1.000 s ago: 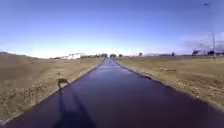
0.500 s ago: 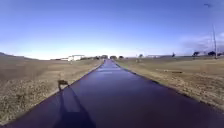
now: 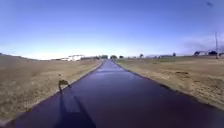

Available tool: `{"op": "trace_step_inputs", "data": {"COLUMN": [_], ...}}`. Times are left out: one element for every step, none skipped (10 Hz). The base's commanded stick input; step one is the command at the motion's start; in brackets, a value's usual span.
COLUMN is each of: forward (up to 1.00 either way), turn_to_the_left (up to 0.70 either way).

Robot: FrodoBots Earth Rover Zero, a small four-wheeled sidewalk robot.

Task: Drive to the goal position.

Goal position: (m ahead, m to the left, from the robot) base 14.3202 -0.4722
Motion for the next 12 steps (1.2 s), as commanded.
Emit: {"op": "trace_step_inputs", "data": {"forward": [1.0, 1.0, 1.0, 1.0, 1.0, 1.0, 1.0, 1.0, 1.0, 1.0, 1.0, 1.0], "turn_to_the_left": [-0.15, -0.35, -0.31, 0.0, 0.0, 0.0, 0.0, 0.0, 0.0, 0.0, 0.0, 0.0]}}
